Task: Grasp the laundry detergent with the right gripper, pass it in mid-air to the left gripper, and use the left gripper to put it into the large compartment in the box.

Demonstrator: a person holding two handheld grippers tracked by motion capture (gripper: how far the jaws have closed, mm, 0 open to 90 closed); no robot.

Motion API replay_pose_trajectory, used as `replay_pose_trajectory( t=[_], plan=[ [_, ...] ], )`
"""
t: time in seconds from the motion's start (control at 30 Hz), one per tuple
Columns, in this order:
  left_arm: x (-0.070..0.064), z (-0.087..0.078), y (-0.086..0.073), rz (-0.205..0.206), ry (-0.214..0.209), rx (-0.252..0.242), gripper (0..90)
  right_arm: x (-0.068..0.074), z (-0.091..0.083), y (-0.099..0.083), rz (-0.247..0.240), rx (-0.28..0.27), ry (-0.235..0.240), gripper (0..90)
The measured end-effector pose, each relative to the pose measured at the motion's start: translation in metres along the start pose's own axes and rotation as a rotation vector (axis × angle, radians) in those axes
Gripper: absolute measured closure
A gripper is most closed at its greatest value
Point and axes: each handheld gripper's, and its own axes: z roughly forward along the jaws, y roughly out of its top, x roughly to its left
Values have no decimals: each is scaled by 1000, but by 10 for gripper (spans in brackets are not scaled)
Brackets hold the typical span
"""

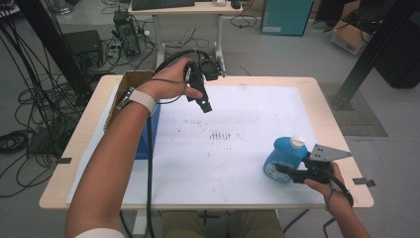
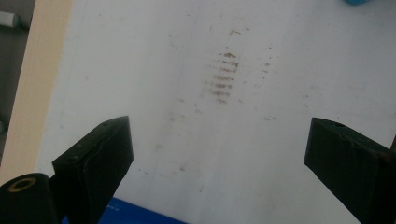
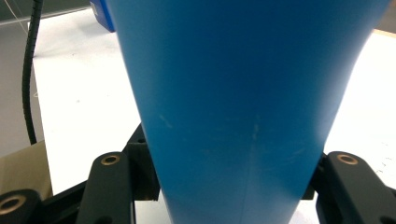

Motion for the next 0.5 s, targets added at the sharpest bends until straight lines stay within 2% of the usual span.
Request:
replay_pose_trajectory(
  t=[0.5],
  plan=[
    [-2, 0, 0, -6, 1, -6, 83, 0, 0, 0, -1, 0, 1, 427]
  ],
)
